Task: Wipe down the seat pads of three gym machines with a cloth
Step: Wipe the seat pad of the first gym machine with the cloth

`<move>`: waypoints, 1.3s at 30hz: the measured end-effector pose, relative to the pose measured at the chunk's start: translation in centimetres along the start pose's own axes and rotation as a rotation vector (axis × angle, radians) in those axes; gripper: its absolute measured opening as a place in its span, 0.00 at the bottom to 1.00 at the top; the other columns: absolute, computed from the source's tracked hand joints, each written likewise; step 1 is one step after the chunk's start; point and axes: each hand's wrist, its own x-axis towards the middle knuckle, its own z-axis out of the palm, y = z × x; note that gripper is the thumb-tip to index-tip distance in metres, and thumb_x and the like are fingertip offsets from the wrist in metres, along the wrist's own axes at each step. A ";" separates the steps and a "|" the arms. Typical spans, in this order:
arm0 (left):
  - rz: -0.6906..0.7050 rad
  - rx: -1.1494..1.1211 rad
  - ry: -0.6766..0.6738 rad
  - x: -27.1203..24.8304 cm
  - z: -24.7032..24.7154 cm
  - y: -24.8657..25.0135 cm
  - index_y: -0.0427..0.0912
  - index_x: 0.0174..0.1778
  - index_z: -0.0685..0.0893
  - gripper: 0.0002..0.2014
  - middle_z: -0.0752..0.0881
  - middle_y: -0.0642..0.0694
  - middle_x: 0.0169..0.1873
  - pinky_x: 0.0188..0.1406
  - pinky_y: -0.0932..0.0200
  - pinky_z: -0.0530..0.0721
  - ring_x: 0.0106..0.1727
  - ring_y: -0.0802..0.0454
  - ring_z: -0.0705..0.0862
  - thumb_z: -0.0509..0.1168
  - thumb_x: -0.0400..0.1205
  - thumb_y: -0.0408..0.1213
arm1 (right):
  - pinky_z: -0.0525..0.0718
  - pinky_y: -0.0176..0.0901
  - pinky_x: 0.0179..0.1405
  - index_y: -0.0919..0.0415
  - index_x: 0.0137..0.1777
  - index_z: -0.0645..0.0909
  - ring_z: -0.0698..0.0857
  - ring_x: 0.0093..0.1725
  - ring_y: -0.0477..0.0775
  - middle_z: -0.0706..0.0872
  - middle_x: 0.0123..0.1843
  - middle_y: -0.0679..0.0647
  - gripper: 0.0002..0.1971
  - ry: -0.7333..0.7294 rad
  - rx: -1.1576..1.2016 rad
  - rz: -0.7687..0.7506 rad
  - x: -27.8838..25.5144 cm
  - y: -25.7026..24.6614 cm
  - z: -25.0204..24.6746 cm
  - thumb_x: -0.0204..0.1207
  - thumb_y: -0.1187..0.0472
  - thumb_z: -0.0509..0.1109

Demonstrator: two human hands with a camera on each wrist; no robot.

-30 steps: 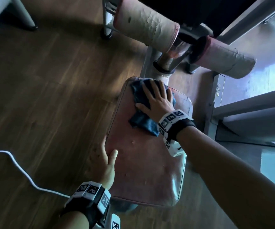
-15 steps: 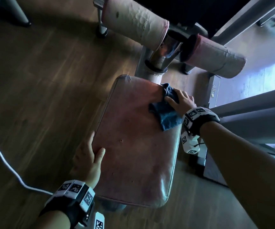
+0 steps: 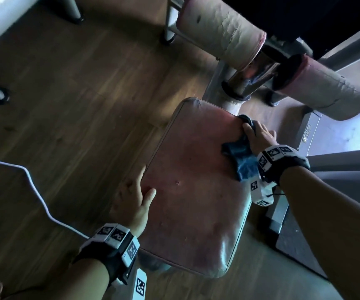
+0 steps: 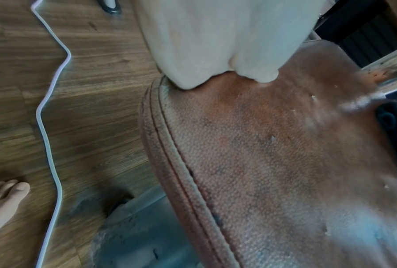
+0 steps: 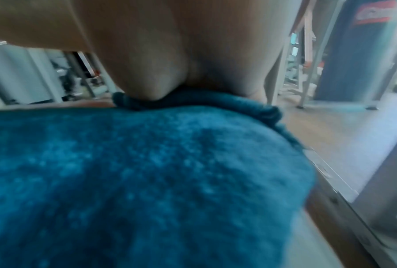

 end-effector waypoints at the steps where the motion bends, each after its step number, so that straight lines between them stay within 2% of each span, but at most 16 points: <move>1: -0.001 0.006 -0.005 -0.1 0.0 0.0 0.67 0.81 0.51 0.31 0.68 0.47 0.75 0.70 0.39 0.71 0.74 0.42 0.69 0.53 0.82 0.59 | 0.63 0.64 0.69 0.40 0.72 0.66 0.66 0.73 0.63 0.71 0.77 0.48 0.25 0.006 -0.027 -0.003 0.0 -0.9 0.0 0.81 0.34 0.45; 4: -0.022 -0.001 -0.025 0.0 -0.1 0.1 0.68 0.80 0.50 0.31 0.68 0.47 0.74 0.68 0.39 0.72 0.73 0.43 0.69 0.53 0.82 0.59 | 0.60 0.67 0.69 0.35 0.72 0.63 0.64 0.75 0.58 0.72 0.76 0.42 0.22 0.039 -0.130 -0.128 -0.2 -5.1 0.4 0.81 0.34 0.45; 7: -0.040 -0.023 -0.049 0.0 -0.1 0.1 0.70 0.79 0.49 0.30 0.66 0.49 0.75 0.68 0.41 0.71 0.74 0.45 0.68 0.54 0.82 0.59 | 0.58 0.68 0.70 0.31 0.74 0.59 0.64 0.75 0.57 0.70 0.76 0.40 0.21 0.051 -0.126 -0.262 -0.3 -7.3 0.8 0.82 0.36 0.43; 10: -0.046 -0.020 -0.065 -0.1 -0.1 0.0 0.72 0.78 0.48 0.30 0.66 0.51 0.75 0.67 0.42 0.71 0.73 0.46 0.69 0.51 0.81 0.62 | 0.57 0.67 0.70 0.29 0.72 0.61 0.63 0.76 0.55 0.71 0.76 0.40 0.18 0.040 -0.104 -0.227 0.1 -5.8 0.3 0.84 0.40 0.44; 13: -0.077 -0.031 -0.091 -0.3 -0.1 0.2 0.76 0.77 0.45 0.29 0.65 0.52 0.74 0.64 0.42 0.71 0.72 0.47 0.68 0.50 0.82 0.63 | 0.58 0.71 0.67 0.23 0.64 0.63 0.65 0.76 0.58 0.73 0.73 0.41 0.16 -0.006 -0.114 -0.139 0.7 -5.9 0.2 0.82 0.39 0.40; 16: -0.068 -0.046 -0.103 -0.4 -0.5 0.4 0.75 0.78 0.46 0.28 0.64 0.53 0.74 0.62 0.45 0.70 0.72 0.48 0.67 0.50 0.83 0.61 | 0.55 0.73 0.68 0.33 0.68 0.65 0.64 0.75 0.59 0.72 0.75 0.41 0.18 -0.033 -0.149 -0.125 1.0 -9.4 0.6 0.83 0.40 0.42; 18: -0.080 -0.053 -0.116 -0.5 -0.7 0.5 0.73 0.79 0.46 0.28 0.64 0.53 0.74 0.62 0.46 0.69 0.72 0.48 0.66 0.51 0.84 0.60 | 0.55 0.71 0.69 0.34 0.71 0.64 0.63 0.76 0.58 0.71 0.77 0.43 0.17 -0.017 -0.181 -0.221 0.6 -11.1 0.9 0.84 0.41 0.46; 20: -0.094 -0.057 -0.128 -0.5 -0.8 0.6 0.73 0.79 0.46 0.28 0.65 0.54 0.73 0.61 0.47 0.68 0.71 0.49 0.66 0.51 0.84 0.59 | 0.56 0.68 0.70 0.31 0.73 0.61 0.62 0.76 0.57 0.70 0.78 0.43 0.18 -0.010 -0.191 -0.293 0.5 -10.7 0.9 0.84 0.41 0.48; 22: -0.108 -0.063 -0.134 -0.6 -0.9 0.9 0.75 0.78 0.45 0.28 0.65 0.55 0.72 0.60 0.46 0.68 0.69 0.50 0.67 0.51 0.84 0.59 | 0.57 0.68 0.70 0.28 0.73 0.59 0.63 0.75 0.57 0.70 0.78 0.42 0.19 -0.007 -0.157 -0.266 0.7 -8.7 0.6 0.83 0.39 0.48; 25: -0.122 -0.069 -0.167 -0.5 -1.2 1.1 0.74 0.78 0.45 0.28 0.65 0.57 0.73 0.61 0.47 0.68 0.69 0.51 0.68 0.52 0.85 0.58 | 0.56 0.69 0.73 0.30 0.69 0.64 0.65 0.75 0.59 0.74 0.75 0.46 0.18 -0.023 -0.098 -0.156 1.5 -6.9 0.5 0.81 0.36 0.46; 27: -0.119 -0.048 -0.158 -0.5 -1.3 1.2 0.73 0.79 0.44 0.29 0.65 0.56 0.73 0.63 0.47 0.68 0.69 0.51 0.68 0.51 0.86 0.58 | 0.54 0.69 0.76 0.34 0.71 0.66 0.66 0.77 0.61 0.72 0.77 0.50 0.21 -0.080 -0.099 -0.111 2.4 -7.9 0.8 0.81 0.36 0.44; 29: -0.107 -0.074 -0.152 -0.6 -1.5 1.3 0.71 0.80 0.46 0.29 0.66 0.55 0.73 0.62 0.48 0.67 0.69 0.51 0.68 0.52 0.86 0.57 | 0.55 0.65 0.77 0.40 0.72 0.67 0.67 0.77 0.63 0.72 0.78 0.55 0.26 -0.100 -0.116 -0.137 2.9 -10.1 1.2 0.79 0.35 0.41; 31: -0.103 -0.118 -0.165 -0.6 -1.7 1.5 0.70 0.80 0.48 0.28 0.66 0.54 0.73 0.60 0.52 0.65 0.69 0.51 0.68 0.53 0.87 0.55 | 0.55 0.71 0.74 0.31 0.67 0.63 0.64 0.77 0.64 0.71 0.77 0.50 0.22 -0.089 -0.174 -0.192 2.7 -12.8 1.6 0.77 0.33 0.41; 33: -0.104 -0.120 -0.160 -0.6 -1.7 1.5 0.70 0.80 0.48 0.28 0.66 0.54 0.74 0.62 0.50 0.66 0.70 0.50 0.68 0.53 0.86 0.55 | 0.53 0.75 0.70 0.25 0.69 0.58 0.60 0.77 0.63 0.69 0.77 0.45 0.17 -0.092 -0.244 -0.284 1.7 -14.9 2.2 0.81 0.36 0.44; 36: -0.101 -0.114 -0.163 -0.6 -1.8 1.5 0.70 0.80 0.48 0.28 0.65 0.54 0.76 0.66 0.44 0.67 0.72 0.49 0.67 0.52 0.86 0.56 | 0.55 0.71 0.71 0.25 0.75 0.54 0.60 0.77 0.62 0.66 0.78 0.43 0.20 -0.063 -0.282 -0.374 0.5 -14.8 2.3 0.83 0.37 0.46; 39: -0.096 -0.112 -0.180 -0.7 -2.1 1.7 0.71 0.80 0.46 0.28 0.64 0.54 0.77 0.68 0.42 0.68 0.73 0.49 0.67 0.52 0.86 0.55 | 0.57 0.66 0.73 0.26 0.78 0.50 0.59 0.78 0.60 0.66 0.79 0.45 0.24 -0.044 -0.300 -0.341 0.7 -11.4 1.5 0.82 0.35 0.47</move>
